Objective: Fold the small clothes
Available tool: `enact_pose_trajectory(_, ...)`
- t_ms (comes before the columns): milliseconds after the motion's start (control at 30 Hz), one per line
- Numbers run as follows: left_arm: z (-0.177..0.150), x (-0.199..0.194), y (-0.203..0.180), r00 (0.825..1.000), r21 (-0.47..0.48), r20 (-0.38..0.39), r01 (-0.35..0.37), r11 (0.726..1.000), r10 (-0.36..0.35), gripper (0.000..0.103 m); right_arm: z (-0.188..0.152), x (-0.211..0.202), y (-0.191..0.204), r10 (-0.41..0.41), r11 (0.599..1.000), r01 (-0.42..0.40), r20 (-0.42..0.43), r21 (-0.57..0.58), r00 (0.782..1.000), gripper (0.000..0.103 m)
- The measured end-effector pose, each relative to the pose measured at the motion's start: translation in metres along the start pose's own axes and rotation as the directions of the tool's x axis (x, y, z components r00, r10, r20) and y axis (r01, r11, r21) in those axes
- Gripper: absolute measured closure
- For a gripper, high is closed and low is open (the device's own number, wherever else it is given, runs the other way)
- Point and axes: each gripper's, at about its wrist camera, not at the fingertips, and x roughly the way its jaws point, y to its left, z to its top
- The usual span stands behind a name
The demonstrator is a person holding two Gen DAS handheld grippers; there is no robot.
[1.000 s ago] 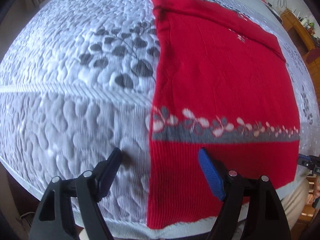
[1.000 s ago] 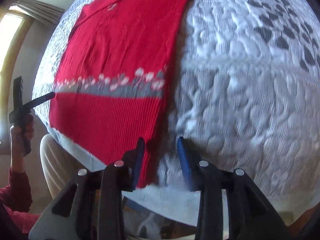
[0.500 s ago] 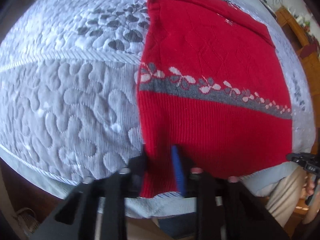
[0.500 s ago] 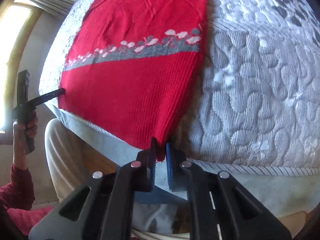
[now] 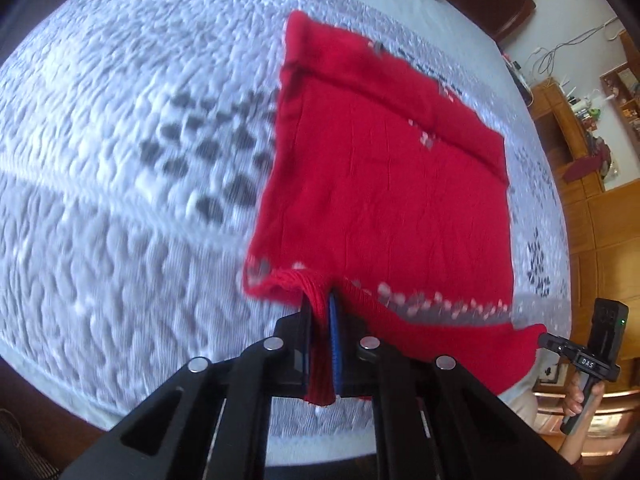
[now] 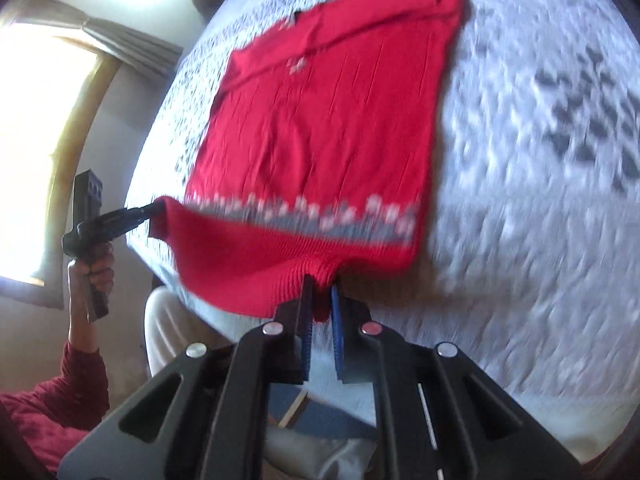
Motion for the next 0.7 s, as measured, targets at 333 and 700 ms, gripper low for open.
enact_pose_trajectory(333,0.101,0.064,-0.004,1.000,-0.074,0.000,-0.019,0.997,0.019,0.095,0.123,0.033,-0.039,-0.052,0.996,0.052,-0.005,0.068,0.999,0.096)
enact_pose_trajectory(700,0.136,0.050,0.004,0.991,0.000,0.092,-0.099,0.995,0.099,0.054,0.156,0.038,-0.057,-0.146,0.989,0.146,0.011,0.015,0.989,0.079)
